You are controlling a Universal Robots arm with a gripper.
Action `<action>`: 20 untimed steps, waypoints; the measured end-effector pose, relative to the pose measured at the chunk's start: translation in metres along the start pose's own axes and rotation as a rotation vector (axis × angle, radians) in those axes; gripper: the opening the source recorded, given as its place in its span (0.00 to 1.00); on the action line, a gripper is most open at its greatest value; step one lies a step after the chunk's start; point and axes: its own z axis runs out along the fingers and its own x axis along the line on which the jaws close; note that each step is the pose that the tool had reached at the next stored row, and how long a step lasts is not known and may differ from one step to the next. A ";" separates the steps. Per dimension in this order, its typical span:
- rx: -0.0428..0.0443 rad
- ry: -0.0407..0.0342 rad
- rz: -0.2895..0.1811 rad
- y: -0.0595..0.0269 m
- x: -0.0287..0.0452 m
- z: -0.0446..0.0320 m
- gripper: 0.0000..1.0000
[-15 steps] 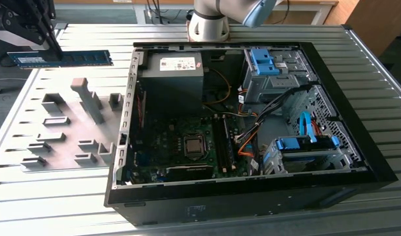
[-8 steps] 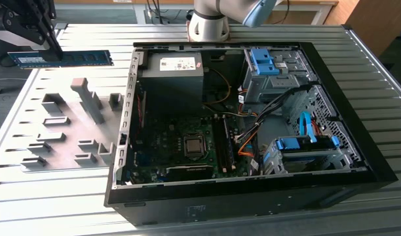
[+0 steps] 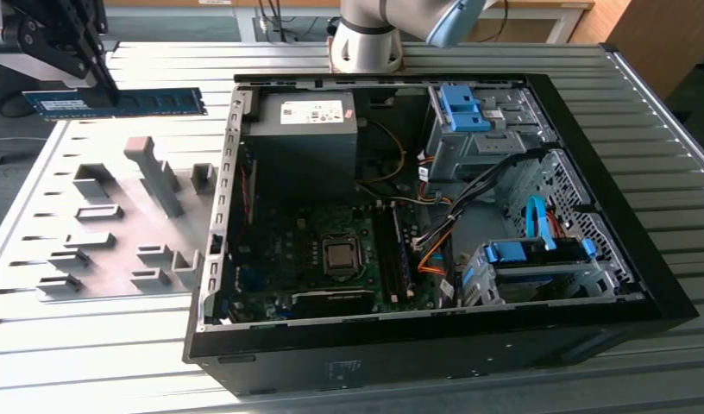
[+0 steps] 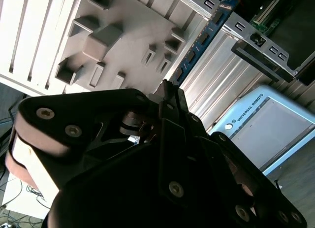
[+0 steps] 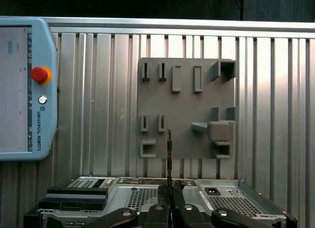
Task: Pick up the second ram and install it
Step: 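Pick up the second ram and move it above second insertion slot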
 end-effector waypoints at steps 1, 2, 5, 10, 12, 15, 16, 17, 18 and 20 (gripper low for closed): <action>0.0000 0.0000 0.000 -0.0003 0.0000 0.0000 0.14; 0.0000 0.0000 0.000 -0.0004 0.0000 0.0000 0.14; -0.0001 0.0001 0.000 -0.0019 0.0000 -0.0001 0.14; 0.0000 0.0001 0.000 -0.0056 0.0000 -0.0001 0.14; 0.0000 0.0000 0.000 -0.0070 0.0001 -0.0001 0.14; 0.0000 -0.0001 0.000 -0.0094 0.0001 -0.0001 0.14; 0.0000 0.0000 0.000 -0.0103 0.0001 -0.0002 0.14; 0.0000 0.0000 0.000 -0.0113 0.0001 -0.0002 0.14; 0.0000 0.0000 0.000 -0.0125 0.0001 -0.0002 0.14; -0.0001 0.0001 0.000 -0.0149 0.0001 -0.0003 0.14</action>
